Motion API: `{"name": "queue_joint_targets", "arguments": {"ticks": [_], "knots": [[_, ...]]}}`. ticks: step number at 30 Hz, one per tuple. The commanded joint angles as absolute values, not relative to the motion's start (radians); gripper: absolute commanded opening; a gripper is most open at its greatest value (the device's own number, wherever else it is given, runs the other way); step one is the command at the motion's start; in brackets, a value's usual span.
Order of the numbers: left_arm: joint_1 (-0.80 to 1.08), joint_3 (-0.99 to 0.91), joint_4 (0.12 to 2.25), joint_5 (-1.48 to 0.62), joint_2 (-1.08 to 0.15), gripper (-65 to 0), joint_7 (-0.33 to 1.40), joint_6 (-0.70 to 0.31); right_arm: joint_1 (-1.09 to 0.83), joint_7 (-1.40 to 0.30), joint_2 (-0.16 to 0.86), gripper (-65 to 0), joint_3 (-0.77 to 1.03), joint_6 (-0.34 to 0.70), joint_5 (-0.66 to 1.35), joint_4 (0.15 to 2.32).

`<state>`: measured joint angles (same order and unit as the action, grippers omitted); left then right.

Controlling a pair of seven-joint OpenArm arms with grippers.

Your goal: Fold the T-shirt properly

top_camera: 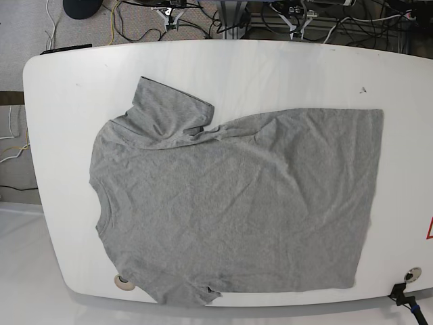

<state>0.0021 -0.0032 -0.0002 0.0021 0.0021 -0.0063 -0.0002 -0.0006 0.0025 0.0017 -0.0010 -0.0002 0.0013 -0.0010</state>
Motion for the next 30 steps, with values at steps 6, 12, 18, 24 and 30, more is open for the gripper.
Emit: {"name": "queue_joint_targets", "arguments": {"ticks": [6,12,18,24,30], "knots": [[0.011,0.002,0.02,0.007,0.0,-65.0,-0.015,0.009,0.001,-0.003,0.001,-65.0,0.001,-0.015,-0.001,0.016],[0.018,-0.002,0.022,0.004,0.0,-65.0,-0.016,0.008,-0.006,-0.013,0.002,-65.0,0.0,-0.018,-0.006,0.016],[0.033,-0.003,0.018,0.008,0.0,-65.0,-0.032,0.008,-0.026,-0.008,0.004,-65.0,-0.002,-0.017,-0.006,0.02],[0.063,0.003,0.02,0.015,-0.013,-65.0,-0.054,0.009,-0.074,0.001,0.006,-65.0,-0.009,-0.019,-0.005,0.02],[0.104,-0.003,0.029,0.014,-0.017,-65.0,-0.074,0.005,-0.131,0.007,0.013,-65.0,-0.007,-0.012,-0.009,0.024]]}}
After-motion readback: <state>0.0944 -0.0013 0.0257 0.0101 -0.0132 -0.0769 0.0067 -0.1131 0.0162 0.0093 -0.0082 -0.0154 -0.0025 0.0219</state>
